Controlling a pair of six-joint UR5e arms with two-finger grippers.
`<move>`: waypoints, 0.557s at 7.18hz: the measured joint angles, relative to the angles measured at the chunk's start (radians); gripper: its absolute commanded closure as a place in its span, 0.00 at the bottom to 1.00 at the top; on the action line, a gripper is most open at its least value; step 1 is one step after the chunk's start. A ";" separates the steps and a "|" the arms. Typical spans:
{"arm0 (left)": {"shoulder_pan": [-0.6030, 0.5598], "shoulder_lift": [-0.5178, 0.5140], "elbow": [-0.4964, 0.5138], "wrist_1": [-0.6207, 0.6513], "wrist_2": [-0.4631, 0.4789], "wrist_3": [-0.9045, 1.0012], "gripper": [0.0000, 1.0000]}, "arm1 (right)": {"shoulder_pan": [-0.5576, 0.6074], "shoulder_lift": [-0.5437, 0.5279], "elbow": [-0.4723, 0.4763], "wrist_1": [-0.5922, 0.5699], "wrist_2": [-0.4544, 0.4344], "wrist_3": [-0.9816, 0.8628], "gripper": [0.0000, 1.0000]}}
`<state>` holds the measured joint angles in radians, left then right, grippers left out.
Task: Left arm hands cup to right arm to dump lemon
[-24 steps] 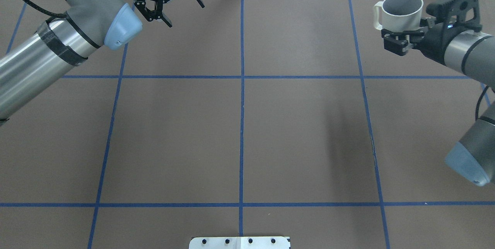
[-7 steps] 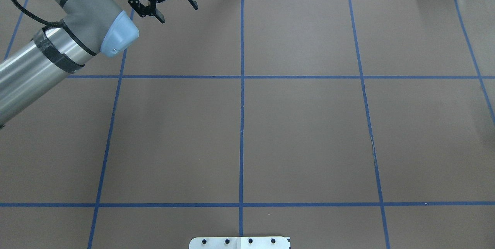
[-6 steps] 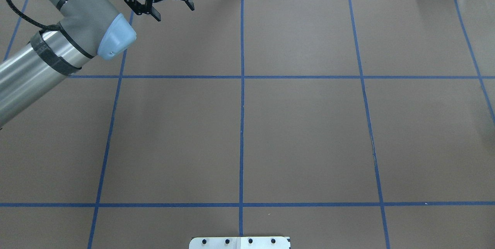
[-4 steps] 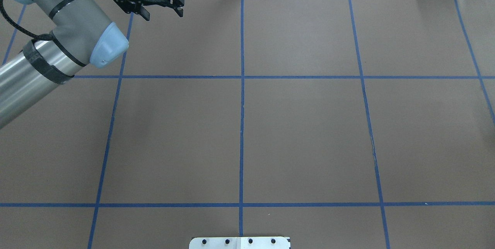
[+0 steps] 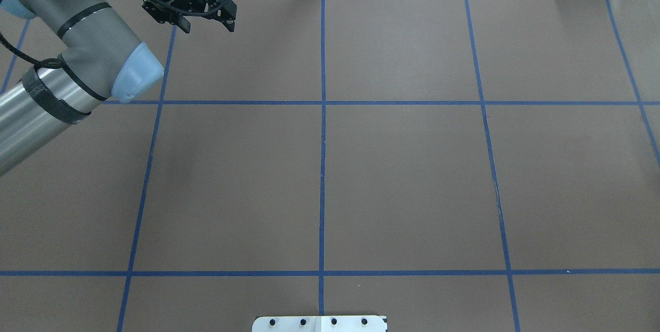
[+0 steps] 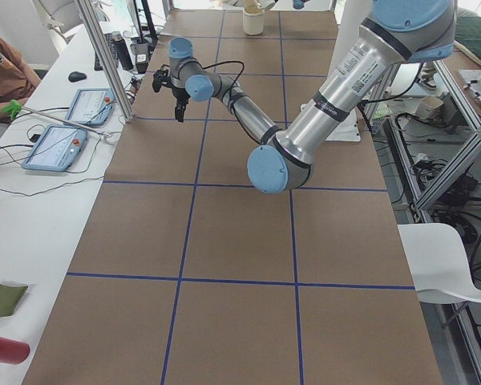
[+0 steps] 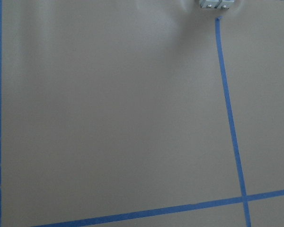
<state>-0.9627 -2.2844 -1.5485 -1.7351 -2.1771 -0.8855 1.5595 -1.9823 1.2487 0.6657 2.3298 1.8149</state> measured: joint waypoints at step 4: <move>0.001 0.001 0.000 0.000 0.002 0.000 0.00 | 0.004 0.048 -0.002 0.011 -0.013 0.297 0.86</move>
<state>-0.9618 -2.2839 -1.5484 -1.7350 -2.1753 -0.8851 1.5635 -1.9345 1.2467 0.6769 2.3168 2.1116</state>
